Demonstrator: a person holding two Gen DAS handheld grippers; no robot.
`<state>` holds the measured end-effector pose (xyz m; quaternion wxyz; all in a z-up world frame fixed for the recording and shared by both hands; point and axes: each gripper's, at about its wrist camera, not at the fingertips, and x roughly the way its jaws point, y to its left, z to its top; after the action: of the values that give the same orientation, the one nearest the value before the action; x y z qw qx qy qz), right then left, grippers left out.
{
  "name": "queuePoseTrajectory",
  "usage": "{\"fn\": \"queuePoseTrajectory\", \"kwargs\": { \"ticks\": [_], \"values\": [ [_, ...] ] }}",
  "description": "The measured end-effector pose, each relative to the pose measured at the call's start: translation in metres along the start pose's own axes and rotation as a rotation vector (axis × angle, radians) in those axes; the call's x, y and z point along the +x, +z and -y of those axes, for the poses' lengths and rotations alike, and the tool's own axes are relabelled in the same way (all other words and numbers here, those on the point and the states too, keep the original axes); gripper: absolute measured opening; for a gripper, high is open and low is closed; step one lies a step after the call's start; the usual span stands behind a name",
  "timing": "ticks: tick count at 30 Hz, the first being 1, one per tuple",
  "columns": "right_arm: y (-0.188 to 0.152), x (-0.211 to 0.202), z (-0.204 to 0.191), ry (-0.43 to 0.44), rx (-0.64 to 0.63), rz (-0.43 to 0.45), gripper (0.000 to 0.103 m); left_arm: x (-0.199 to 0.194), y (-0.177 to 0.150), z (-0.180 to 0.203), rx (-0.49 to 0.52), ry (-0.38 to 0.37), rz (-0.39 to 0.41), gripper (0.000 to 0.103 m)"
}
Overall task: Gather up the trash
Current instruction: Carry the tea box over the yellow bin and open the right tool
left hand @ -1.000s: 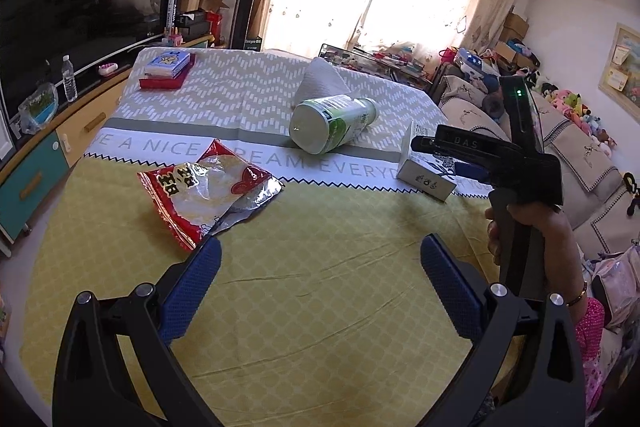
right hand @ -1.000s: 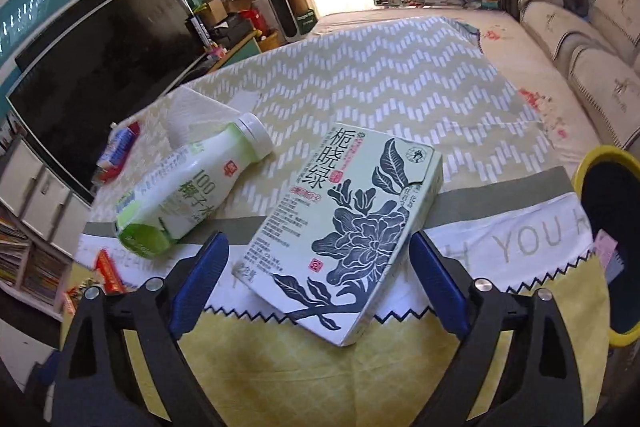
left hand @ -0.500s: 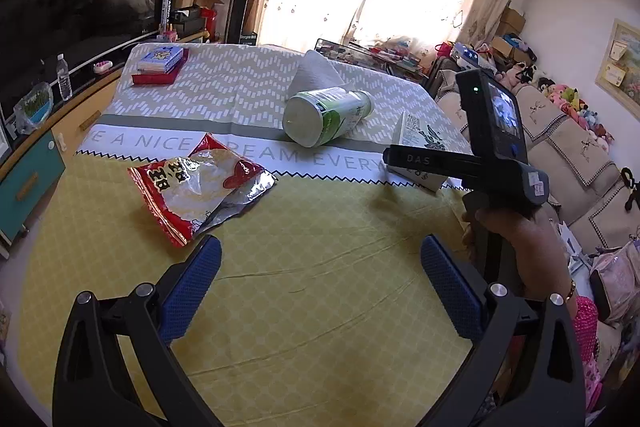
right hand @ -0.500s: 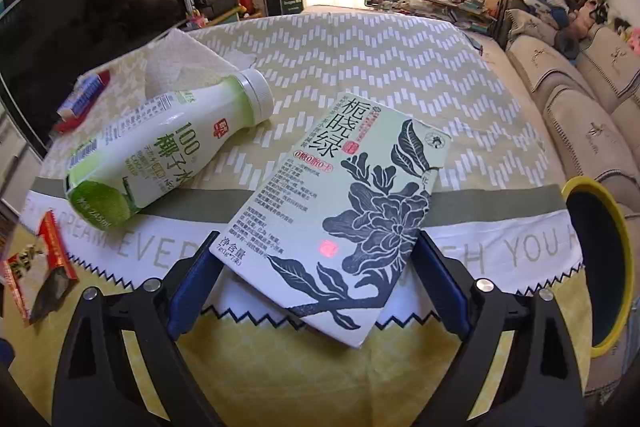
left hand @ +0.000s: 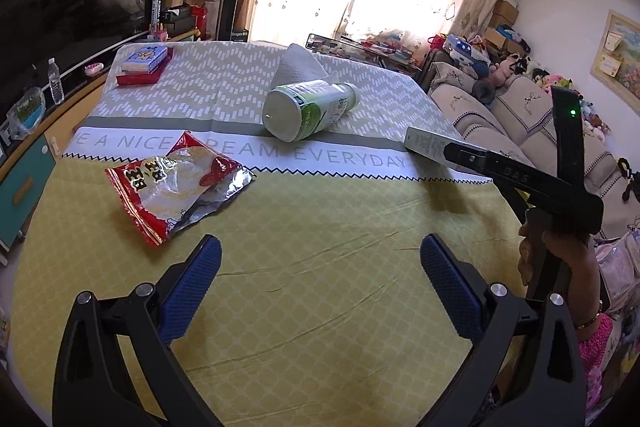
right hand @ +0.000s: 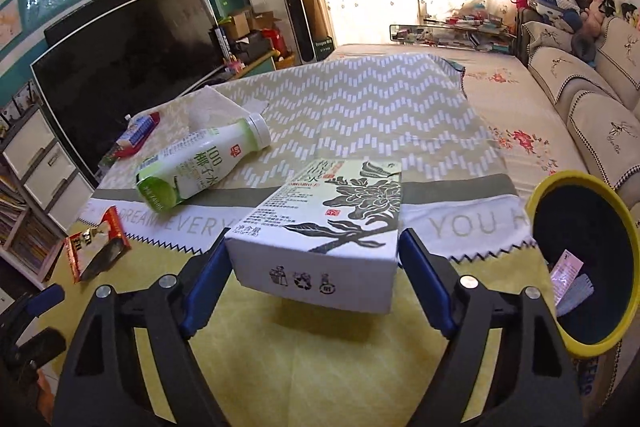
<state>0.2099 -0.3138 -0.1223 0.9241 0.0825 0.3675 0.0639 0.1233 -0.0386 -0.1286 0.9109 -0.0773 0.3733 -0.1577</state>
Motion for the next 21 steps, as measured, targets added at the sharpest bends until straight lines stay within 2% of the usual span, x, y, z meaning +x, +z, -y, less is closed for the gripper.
{"fn": "queuePoseTrajectory", "kwargs": {
  "ticks": [7, 9, 12, 21],
  "values": [
    [-0.008, -0.036, 0.011, 0.038, -0.003, 0.072, 0.077, 0.003, -0.001, 0.009, 0.019, -0.003, -0.009, 0.098],
    [-0.006, -0.05, 0.012, 0.045, -0.007, 0.112, 0.072, 0.003, -0.001, 0.011, 0.024, -0.004, -0.008, 0.098],
    [-0.003, -0.065, 0.013, 0.061, -0.006, 0.155, 0.07, 0.003, -0.001, 0.014, 0.031, -0.007, -0.009, 0.098],
    [-0.001, -0.075, 0.012, 0.107, 0.002, 0.162, 0.07, 0.005, -0.001, 0.017, 0.041, -0.012, -0.014, 0.098]
  ]
}}
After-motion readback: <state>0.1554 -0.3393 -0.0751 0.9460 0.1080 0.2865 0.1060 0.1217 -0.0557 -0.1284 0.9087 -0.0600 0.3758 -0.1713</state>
